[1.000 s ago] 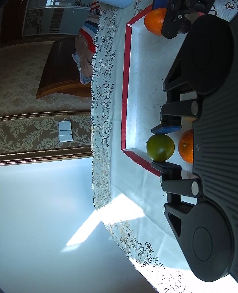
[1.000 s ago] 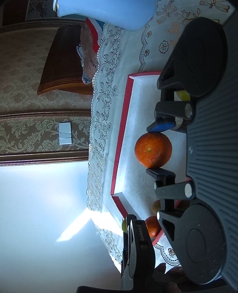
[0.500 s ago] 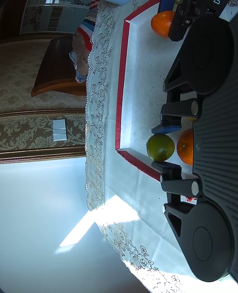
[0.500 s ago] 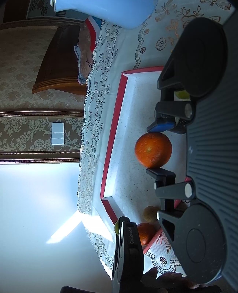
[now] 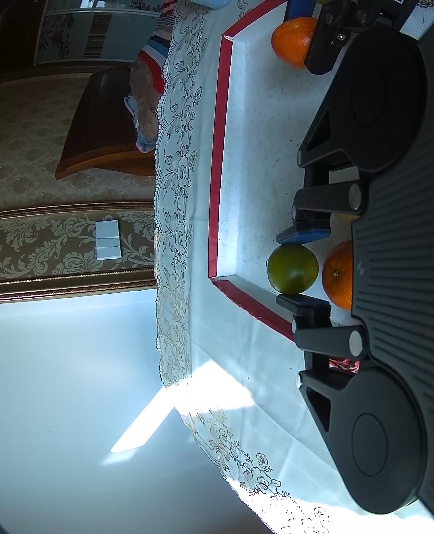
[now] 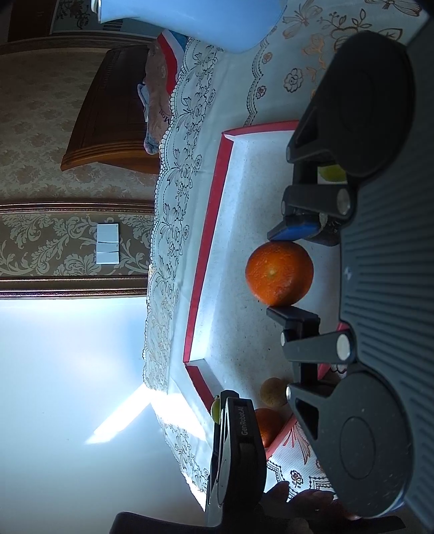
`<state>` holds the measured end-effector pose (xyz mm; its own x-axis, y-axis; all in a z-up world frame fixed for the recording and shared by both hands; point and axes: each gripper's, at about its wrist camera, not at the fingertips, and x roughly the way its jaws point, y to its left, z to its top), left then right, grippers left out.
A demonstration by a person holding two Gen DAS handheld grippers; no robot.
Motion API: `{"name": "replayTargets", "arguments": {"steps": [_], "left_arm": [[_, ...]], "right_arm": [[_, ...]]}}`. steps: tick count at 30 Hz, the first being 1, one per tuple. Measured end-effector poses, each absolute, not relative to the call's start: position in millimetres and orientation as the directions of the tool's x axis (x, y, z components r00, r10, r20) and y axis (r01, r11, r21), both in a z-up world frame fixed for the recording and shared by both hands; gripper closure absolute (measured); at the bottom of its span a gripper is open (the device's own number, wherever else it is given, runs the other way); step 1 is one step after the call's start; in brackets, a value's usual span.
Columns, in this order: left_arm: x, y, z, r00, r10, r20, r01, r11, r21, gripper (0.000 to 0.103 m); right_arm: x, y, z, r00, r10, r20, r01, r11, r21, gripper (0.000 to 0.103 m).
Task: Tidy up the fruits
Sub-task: 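Carry the lime and orange over the red tray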
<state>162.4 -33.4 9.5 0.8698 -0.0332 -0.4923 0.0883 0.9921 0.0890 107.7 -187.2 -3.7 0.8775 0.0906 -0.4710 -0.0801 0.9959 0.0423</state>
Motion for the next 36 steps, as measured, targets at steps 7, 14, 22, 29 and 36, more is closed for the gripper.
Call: {"name": "replayTargets", "arguments": {"steps": [7,14,22,29,36], "left_arm": [[153,-38,17,0.881,-0.072,-0.468,0.122,0.990,0.076,0.072],[148,-47,19,0.879,-0.095,-0.467,0.146,0.986,0.074,0.072],[147,-63,15,0.864,-0.143,-0.482,0.199,0.978,0.067,0.072],[151,-69,7,0.855,-0.140,-0.500,0.204,0.976,0.075,0.072],[150,-70,4,0.868,-0.108,-0.484,0.178,0.979,0.101,0.072]], "right_arm": [[100,-196,4,0.897,0.087,-0.433,-0.066,0.996,0.064,0.064],[89,-247,23,0.931,0.038,-0.364,0.031,0.983,0.180,0.064],[96,-232,15,0.912,0.085,-0.402,-0.023,0.988,0.155,0.064],[102,-193,0,0.879,0.112,-0.464,-0.089,0.993,0.071,0.064],[103,-186,-5,0.885,0.072,-0.460,-0.062,0.997,0.038,0.063]]}}
